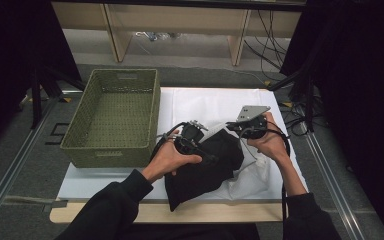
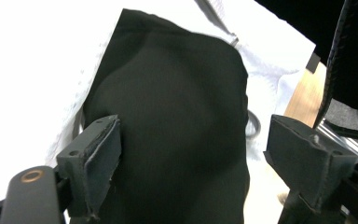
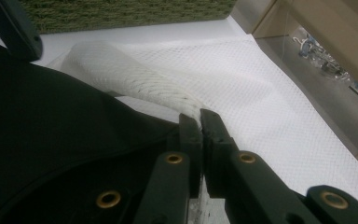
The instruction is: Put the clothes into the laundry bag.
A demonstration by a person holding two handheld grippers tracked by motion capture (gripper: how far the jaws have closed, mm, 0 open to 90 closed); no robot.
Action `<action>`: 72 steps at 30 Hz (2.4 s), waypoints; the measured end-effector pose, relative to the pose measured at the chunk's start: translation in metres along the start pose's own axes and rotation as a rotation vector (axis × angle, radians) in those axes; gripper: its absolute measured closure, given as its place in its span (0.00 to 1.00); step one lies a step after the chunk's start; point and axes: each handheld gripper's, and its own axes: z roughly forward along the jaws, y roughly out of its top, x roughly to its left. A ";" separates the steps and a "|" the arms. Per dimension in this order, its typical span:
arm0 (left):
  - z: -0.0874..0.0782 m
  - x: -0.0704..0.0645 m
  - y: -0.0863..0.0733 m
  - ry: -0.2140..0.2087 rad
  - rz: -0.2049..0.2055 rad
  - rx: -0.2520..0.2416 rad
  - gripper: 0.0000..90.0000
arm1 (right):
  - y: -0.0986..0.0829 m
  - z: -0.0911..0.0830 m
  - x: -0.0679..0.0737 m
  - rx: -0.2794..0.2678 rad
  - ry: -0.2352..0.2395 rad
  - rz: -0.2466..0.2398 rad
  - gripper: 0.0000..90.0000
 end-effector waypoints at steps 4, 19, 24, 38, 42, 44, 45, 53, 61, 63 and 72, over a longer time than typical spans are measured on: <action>-0.008 -0.001 -0.012 0.010 0.024 0.006 0.19 | 0.000 0.000 0.000 -0.002 -0.006 -0.016 0.99; 0.003 0.005 -0.070 0.062 0.140 0.027 0.16 | 0.000 0.003 0.002 0.005 0.004 -0.030 0.99; 0.027 -0.001 -0.070 0.141 0.151 0.050 0.02 | 0.000 0.003 0.003 0.014 0.003 -0.017 0.99; 0.017 -0.003 -0.048 0.014 -0.015 -0.092 0.84 | 0.001 0.001 0.001 -0.002 0.005 -0.020 0.99; 0.015 -0.002 -0.031 0.048 0.013 -0.104 0.85 | 0.002 0.000 0.000 -0.003 0.002 -0.022 0.99; 0.015 0.000 -0.022 0.052 0.015 -0.108 0.85 | 0.002 -0.001 0.002 -0.002 0.003 -0.016 0.99; 0.015 0.002 -0.018 0.054 0.008 -0.127 0.85 | 0.003 0.000 0.001 -0.009 0.005 -0.033 0.99; 0.036 0.016 0.001 0.092 -0.077 -0.168 0.85 | 0.003 -0.005 -0.001 -0.012 -0.004 -0.017 0.99; 0.054 0.023 0.000 0.112 -0.077 -0.168 0.59 | 0.003 -0.004 -0.001 -0.012 0.000 -0.028 0.99; 0.051 0.022 -0.006 0.124 -0.064 -0.152 0.45 | 0.002 -0.004 -0.001 -0.011 0.001 -0.029 0.99; 0.028 0.012 -0.044 0.102 -0.035 -0.025 0.20 | 0.002 -0.003 0.000 -0.001 0.000 -0.011 0.99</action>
